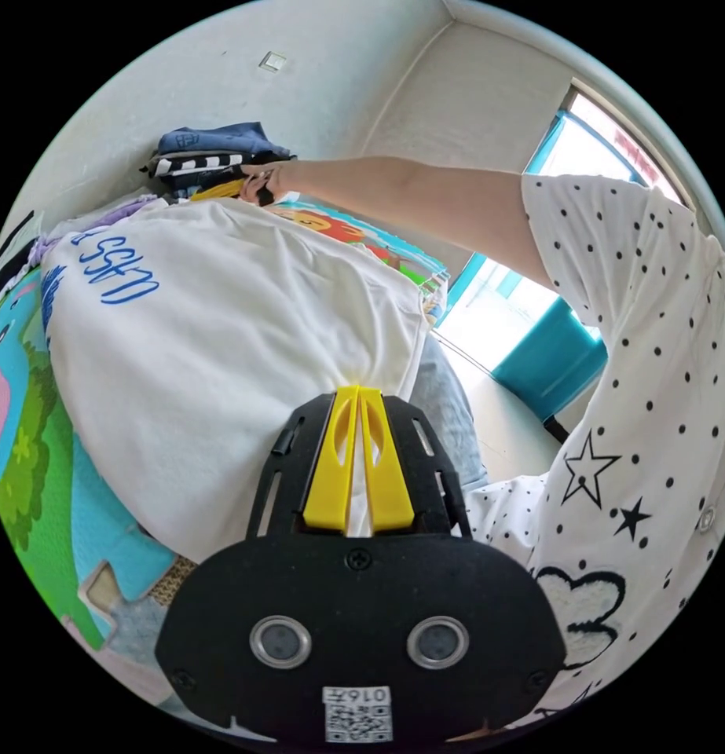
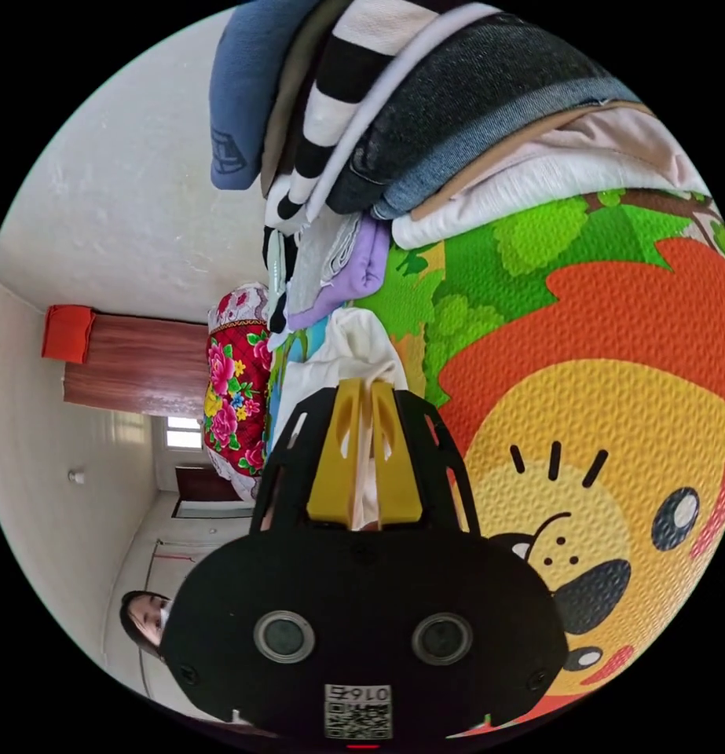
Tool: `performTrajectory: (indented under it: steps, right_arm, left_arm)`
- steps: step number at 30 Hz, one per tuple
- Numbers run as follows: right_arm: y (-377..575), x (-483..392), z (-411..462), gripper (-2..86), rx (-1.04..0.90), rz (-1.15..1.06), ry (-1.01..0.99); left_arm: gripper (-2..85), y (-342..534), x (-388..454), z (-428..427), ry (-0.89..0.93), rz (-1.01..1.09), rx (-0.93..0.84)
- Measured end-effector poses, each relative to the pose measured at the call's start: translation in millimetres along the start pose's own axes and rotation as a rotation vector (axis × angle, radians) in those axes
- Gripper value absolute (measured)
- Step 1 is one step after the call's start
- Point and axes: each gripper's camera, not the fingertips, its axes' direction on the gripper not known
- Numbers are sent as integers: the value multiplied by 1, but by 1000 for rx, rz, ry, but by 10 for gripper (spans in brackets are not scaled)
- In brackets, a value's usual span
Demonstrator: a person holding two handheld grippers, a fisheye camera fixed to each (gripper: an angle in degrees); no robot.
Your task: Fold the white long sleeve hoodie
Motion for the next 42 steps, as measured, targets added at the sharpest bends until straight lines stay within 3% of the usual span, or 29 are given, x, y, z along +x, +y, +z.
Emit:
performTrajectory:
  steps: [3, 7, 14, 21, 27, 32, 38, 42]
  right_arm:
    - [17, -30, -24, 7, 68, -186, 48]
    - [67, -99, -75, 4, 312, -616, 151]
    - [75, -76, -24, 7, 46, -360, 459]
    - [126, -98, -82, 34, 47, -295, 286]
    - [298, -182, -173, 61, 138, -680, 364]
    - [521, -232, -189, 34, 280, -993, 581]
    - [664, -235, -182, 69, 298, -926, 579]
    - [701, -233, -190, 89, 330, -912, 582]
  left_arm:
    - [-10, 1, -2, 4, 18, -8, -5]
    - [-10, 1, -3, 8, 28, -20, 1]
    - [-10, -2, -4, 12, 32, -43, -5]
    - [-10, -8, -7, 11, 45, -56, -10]
    - [-10, -15, -6, 6, 26, -70, -4]
    - [-10, -20, -2, -14, -29, -92, 46]
    - [-10, -14, -5, -63, -110, -134, 196]
    - [-10, -15, -9, -84, -163, -156, 188]
